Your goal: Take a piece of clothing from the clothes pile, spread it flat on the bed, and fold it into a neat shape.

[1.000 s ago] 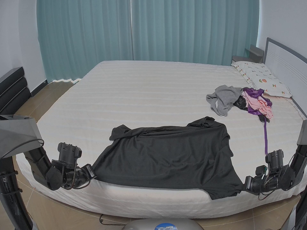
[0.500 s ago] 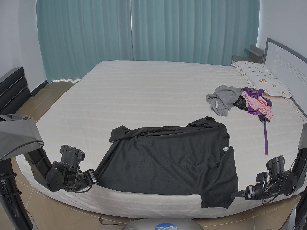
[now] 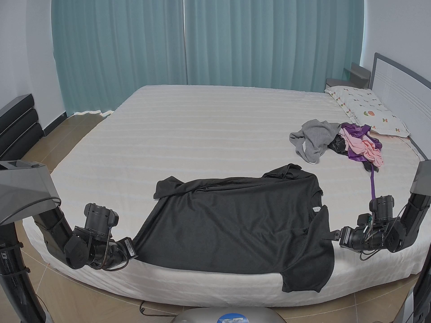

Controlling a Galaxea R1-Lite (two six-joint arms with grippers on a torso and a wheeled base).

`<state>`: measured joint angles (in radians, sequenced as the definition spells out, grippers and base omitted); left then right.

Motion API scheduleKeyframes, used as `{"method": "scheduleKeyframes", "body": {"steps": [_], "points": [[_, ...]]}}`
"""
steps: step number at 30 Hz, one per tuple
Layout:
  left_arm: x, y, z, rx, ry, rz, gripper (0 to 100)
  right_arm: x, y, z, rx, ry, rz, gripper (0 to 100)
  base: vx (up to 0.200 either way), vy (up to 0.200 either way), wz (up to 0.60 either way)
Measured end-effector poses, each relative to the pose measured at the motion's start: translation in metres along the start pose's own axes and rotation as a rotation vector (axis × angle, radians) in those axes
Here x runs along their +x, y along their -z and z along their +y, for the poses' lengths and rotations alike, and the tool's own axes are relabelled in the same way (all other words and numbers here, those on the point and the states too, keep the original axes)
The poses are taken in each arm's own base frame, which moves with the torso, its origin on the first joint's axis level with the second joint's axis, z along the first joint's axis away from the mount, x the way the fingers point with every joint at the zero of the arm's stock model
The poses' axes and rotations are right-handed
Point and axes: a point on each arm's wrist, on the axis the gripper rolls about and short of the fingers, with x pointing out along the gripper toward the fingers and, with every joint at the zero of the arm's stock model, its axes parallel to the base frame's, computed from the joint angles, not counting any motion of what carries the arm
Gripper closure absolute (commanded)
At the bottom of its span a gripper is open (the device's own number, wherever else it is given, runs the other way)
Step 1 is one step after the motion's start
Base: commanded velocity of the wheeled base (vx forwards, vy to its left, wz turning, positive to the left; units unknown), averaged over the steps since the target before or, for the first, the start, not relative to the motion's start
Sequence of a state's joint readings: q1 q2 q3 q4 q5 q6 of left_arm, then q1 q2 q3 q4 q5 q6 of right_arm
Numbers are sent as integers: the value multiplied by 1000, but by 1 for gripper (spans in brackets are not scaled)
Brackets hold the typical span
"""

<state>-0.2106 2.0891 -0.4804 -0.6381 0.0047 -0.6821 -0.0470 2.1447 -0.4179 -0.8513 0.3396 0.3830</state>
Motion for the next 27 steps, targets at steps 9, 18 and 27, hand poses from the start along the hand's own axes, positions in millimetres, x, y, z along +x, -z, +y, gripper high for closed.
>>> {"method": "scheduleKeyframes", "body": {"steps": [9,18,27], "points": [[0,0,0,-1,-1,-1,100,22,0,-7,8,-1,32,100,0,0,0],[0,0,0,6,-2,0,100,27,5,-14,4,7,23,100,0,0,0],[0,5,4,40,-41,49,100,2,11,-29,21,60,25,100,0,0,0]]}}
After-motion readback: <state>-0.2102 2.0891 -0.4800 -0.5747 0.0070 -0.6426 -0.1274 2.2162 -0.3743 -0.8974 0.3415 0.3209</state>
